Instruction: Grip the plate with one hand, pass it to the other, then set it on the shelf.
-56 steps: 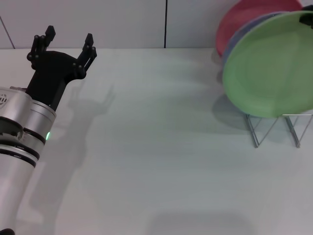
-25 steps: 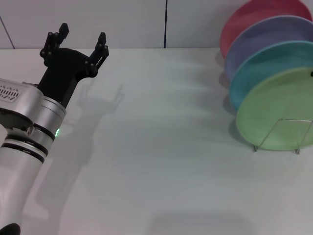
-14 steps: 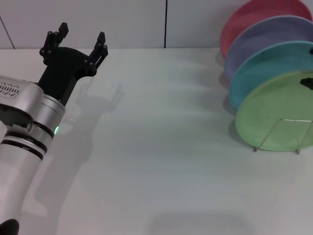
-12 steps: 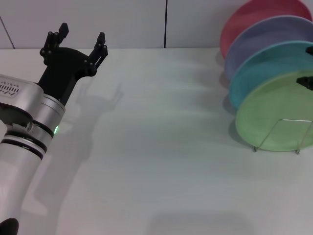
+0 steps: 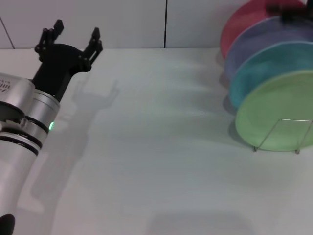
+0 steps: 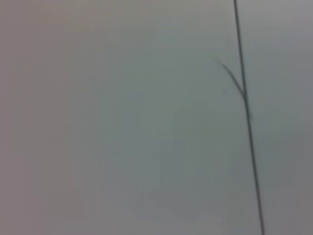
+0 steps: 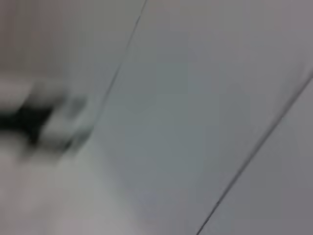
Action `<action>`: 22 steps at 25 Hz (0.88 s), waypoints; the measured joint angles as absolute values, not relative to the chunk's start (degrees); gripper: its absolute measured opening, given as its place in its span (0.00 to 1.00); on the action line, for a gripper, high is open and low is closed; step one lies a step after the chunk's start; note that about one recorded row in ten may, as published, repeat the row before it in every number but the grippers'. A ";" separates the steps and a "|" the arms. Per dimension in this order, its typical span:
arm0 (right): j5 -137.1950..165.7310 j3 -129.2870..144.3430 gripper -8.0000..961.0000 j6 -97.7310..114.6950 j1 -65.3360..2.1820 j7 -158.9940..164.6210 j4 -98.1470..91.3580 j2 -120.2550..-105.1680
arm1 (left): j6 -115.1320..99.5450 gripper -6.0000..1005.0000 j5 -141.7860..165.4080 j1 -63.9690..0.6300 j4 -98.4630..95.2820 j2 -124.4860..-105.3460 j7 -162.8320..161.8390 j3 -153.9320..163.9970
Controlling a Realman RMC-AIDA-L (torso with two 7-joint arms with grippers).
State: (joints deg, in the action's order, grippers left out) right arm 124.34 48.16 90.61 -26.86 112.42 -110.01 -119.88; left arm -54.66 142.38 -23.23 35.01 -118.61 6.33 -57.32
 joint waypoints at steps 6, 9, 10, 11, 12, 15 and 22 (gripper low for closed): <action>81.04 32.58 0.66 79.04 -14.93 100.24 -95.08 -119.70 | -55.26 0.84 142.26 -22.53 33.34 -118.57 8.96 -58.77; 54.55 30.96 0.66 81.83 -8.08 83.68 -73.42 -119.32 | -56.44 0.84 142.23 -22.39 30.54 -118.72 9.10 -59.38; 41.19 29.99 0.66 85.87 -6.13 71.53 -56.58 -119.17 | -57.04 0.84 142.22 -22.39 29.44 -118.76 8.99 -59.40; 41.19 29.99 0.66 85.87 -6.13 71.53 -56.58 -119.17 | -57.65 0.84 142.19 -22.41 28.40 -118.80 8.72 -59.41; 36.56 29.03 0.66 87.92 -5.88 66.43 -48.56 -119.11 | -58.20 0.84 142.19 -22.46 27.52 -118.82 8.36 -59.42; 27.19 22.75 0.66 94.57 -6.11 51.40 -27.98 -118.93 | -58.72 0.84 142.10 -22.57 25.49 -118.82 7.79 -59.73; 28.14 17.34 0.66 99.65 -5.27 43.80 -13.78 -119.10 | -58.75 0.84 141.87 -22.73 24.43 -118.86 7.76 -60.04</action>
State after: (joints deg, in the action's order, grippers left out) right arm 28.14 17.34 99.65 -5.27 43.80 -13.78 -119.10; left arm -58.75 141.87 -22.72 24.43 -118.86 7.76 -60.04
